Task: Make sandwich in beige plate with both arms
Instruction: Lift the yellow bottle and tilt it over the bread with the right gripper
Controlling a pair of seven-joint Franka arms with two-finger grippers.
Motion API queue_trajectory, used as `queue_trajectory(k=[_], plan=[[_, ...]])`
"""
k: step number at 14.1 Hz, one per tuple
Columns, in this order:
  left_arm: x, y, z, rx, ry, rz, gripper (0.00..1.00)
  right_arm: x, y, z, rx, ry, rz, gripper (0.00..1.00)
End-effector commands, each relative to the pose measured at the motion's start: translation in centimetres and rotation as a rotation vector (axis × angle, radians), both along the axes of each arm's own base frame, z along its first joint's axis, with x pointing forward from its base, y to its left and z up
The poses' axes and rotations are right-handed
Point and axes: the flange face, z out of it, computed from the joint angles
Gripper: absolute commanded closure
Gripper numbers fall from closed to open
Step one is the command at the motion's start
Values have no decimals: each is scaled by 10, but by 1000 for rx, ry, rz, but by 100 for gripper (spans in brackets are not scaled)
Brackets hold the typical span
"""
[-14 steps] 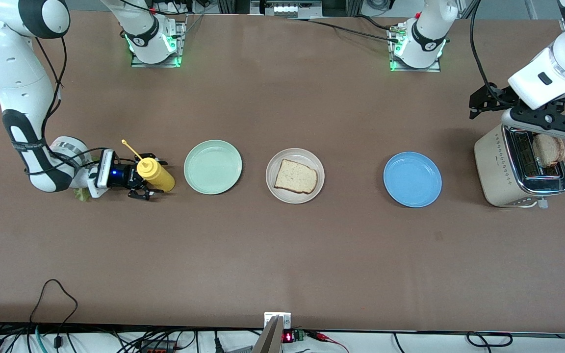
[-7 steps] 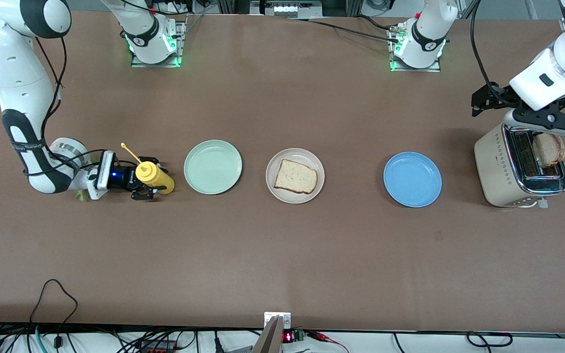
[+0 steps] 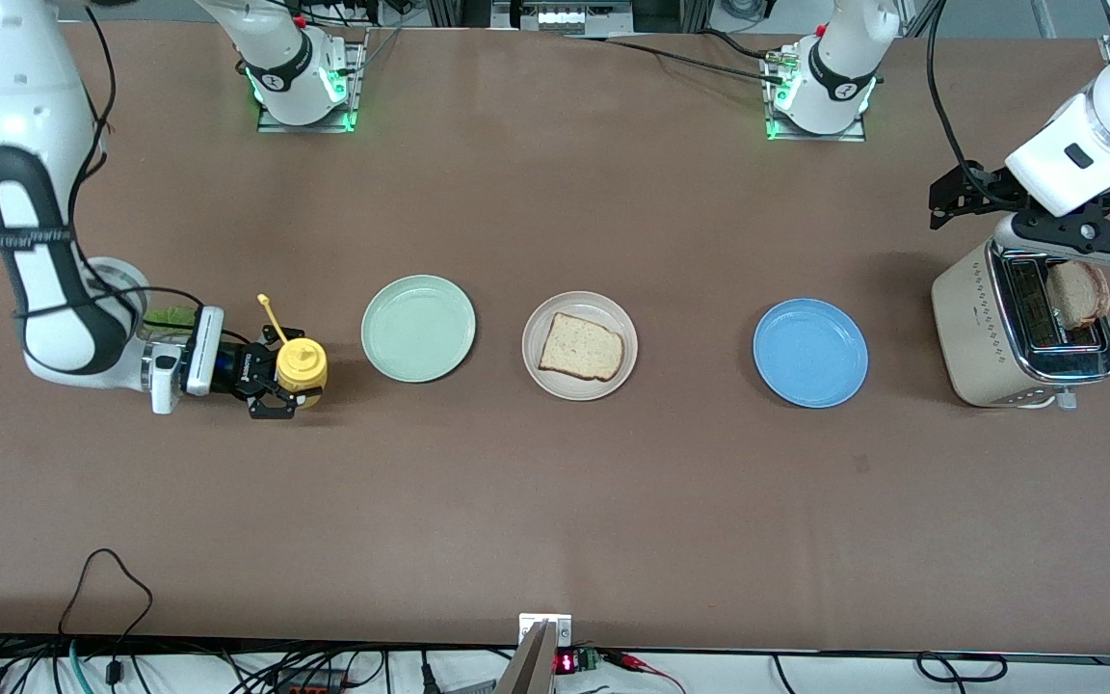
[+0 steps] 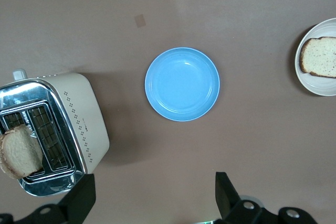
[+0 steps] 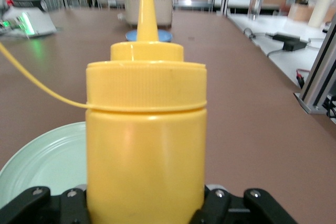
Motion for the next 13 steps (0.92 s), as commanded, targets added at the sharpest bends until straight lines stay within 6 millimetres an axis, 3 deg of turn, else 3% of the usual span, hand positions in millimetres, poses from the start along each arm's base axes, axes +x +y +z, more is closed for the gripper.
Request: queue_trajectory(k=[1,4,6,9,13], plan=[[-1,-12,3,8,2,-25,0,10,44,58,-216,-10,-15,79],[3,-19,-2,10,-4,-35,0,27,113,104,-454,-18,-19,78],[2,-35,-1,17,-10,-59,0,26,158,122,-595,-34,-31,78],[1,-35,-2,15,-9,-59,0,17,212,125,-749,-61,-54,78],[1,-36,-2,17,-9,-61,0,-8,287,111,-938,-97,-114,77]])
